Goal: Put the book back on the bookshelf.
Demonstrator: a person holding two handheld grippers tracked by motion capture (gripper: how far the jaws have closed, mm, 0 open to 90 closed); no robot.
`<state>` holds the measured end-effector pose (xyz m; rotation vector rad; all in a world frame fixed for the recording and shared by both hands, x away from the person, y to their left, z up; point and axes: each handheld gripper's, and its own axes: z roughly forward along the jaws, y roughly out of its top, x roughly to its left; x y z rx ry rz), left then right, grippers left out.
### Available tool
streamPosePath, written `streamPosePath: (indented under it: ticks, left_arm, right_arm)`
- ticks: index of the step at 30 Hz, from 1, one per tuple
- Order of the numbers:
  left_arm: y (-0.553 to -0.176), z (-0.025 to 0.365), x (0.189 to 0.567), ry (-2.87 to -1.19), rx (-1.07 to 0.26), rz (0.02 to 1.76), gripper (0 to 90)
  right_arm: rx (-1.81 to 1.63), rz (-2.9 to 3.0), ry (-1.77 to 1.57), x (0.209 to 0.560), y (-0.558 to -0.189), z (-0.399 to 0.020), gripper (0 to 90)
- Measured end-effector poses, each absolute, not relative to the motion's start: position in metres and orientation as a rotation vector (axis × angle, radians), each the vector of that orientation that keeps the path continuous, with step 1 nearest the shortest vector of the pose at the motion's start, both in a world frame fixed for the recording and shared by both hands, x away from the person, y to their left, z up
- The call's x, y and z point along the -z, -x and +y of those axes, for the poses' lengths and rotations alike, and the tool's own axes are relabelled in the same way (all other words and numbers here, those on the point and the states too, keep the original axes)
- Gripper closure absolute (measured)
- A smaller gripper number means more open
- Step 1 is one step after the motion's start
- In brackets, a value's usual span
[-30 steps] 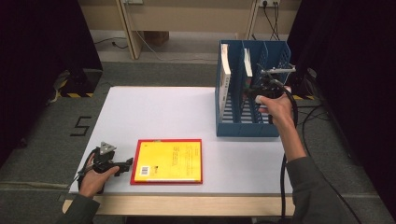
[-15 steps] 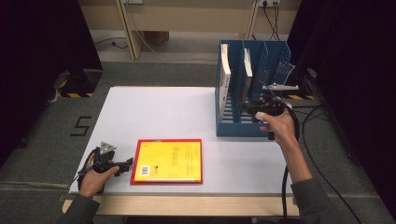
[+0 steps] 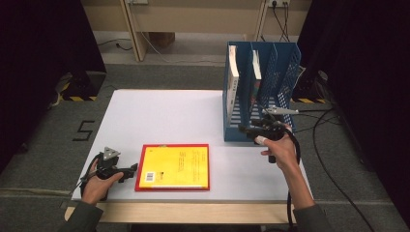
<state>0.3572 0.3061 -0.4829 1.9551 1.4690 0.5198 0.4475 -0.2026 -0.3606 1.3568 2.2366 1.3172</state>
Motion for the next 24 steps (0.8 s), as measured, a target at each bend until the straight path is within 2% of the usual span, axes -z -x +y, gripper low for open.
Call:
streamPosePath:
  ticks: [24]
  left_arm:
    - [-0.357, 0.306, 0.483, -1.953, -0.519, 1.469, 9.8]
  right_arm:
    - [-1.324, 2.388, -1.372, 0.408, -0.422, -0.174, 23.7]
